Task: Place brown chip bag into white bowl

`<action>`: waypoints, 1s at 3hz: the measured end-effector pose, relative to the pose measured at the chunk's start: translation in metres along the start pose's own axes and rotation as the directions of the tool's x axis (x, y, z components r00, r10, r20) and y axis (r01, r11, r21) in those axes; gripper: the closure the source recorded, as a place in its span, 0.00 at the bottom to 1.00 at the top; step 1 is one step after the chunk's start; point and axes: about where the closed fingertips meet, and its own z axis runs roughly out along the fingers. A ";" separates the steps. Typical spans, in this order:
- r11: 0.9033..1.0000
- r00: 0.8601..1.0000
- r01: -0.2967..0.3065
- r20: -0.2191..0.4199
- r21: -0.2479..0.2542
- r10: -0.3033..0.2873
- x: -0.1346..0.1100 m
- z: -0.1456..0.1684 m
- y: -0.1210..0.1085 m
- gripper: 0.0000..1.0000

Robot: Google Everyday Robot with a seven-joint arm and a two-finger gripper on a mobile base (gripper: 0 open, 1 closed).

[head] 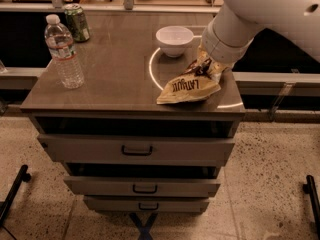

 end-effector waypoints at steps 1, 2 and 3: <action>1.000 1.000 0.001 -0.001 0.000 -0.001 0.000 -0.001 0.000 1.00; 0.999 1.000 -0.014 0.014 0.047 0.014 0.008 -0.015 -0.005 1.00; 0.989 1.000 -0.031 0.004 0.144 0.031 0.029 -0.046 -0.023 1.00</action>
Offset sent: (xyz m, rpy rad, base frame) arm 0.0030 -0.0103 0.0452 0.1210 -0.0584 0.0145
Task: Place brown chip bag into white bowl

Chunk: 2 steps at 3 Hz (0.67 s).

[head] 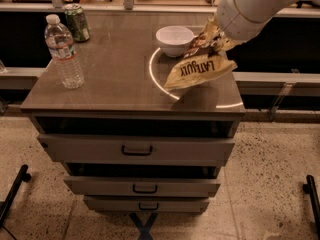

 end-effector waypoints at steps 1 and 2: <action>0.995 1.000 -0.030 0.008 0.092 0.030 0.024 -0.021 -0.025 1.00; 0.984 0.998 -0.048 0.046 0.174 0.041 0.042 -0.032 -0.058 1.00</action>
Offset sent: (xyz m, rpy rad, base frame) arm 0.0716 0.0061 0.1167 0.2689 -0.1529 0.0670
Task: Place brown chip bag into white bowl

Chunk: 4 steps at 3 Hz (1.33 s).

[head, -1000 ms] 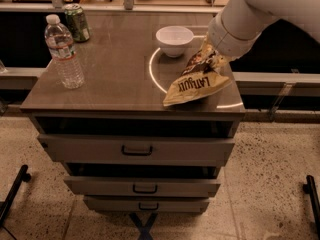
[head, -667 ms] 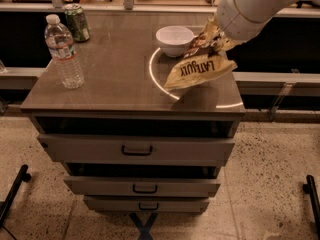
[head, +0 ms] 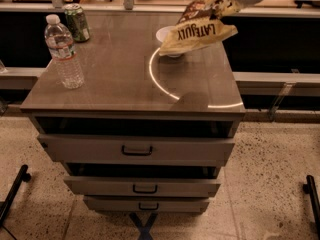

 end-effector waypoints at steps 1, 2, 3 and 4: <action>0.998 0.998 -0.019 0.053 0.067 0.016 0.011 0.010 -0.036 1.00; 0.991 0.995 -0.042 0.091 0.131 0.030 0.014 0.025 -0.062 1.00; 0.982 0.992 -0.075 0.114 0.174 0.056 0.013 0.047 -0.075 1.00; 0.979 0.989 -0.092 0.133 0.183 0.069 0.013 0.068 -0.083 1.00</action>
Offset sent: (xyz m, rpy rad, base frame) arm 0.0867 0.0541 0.0413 0.2509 -0.0917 0.0886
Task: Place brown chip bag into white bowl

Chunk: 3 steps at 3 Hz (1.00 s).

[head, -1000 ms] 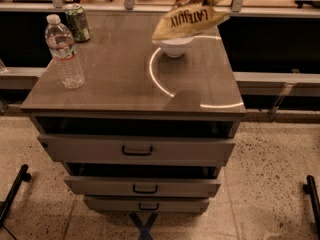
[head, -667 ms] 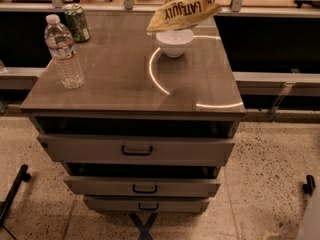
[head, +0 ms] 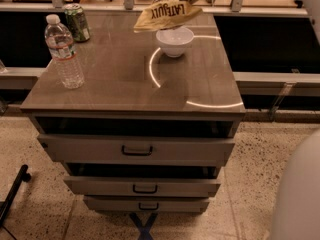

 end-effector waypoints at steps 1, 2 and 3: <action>1.000 1.000 -0.004 0.016 -0.001 0.004 0.002 0.018 -0.001 1.00; 1.000 1.000 -0.004 0.025 -0.018 0.004 0.003 0.033 -0.001 0.85; 0.999 0.999 -0.013 0.032 -0.037 0.015 0.006 0.048 0.003 0.62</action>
Offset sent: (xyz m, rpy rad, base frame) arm 0.0390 0.0199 -0.0205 -0.0141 0.0417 0.0177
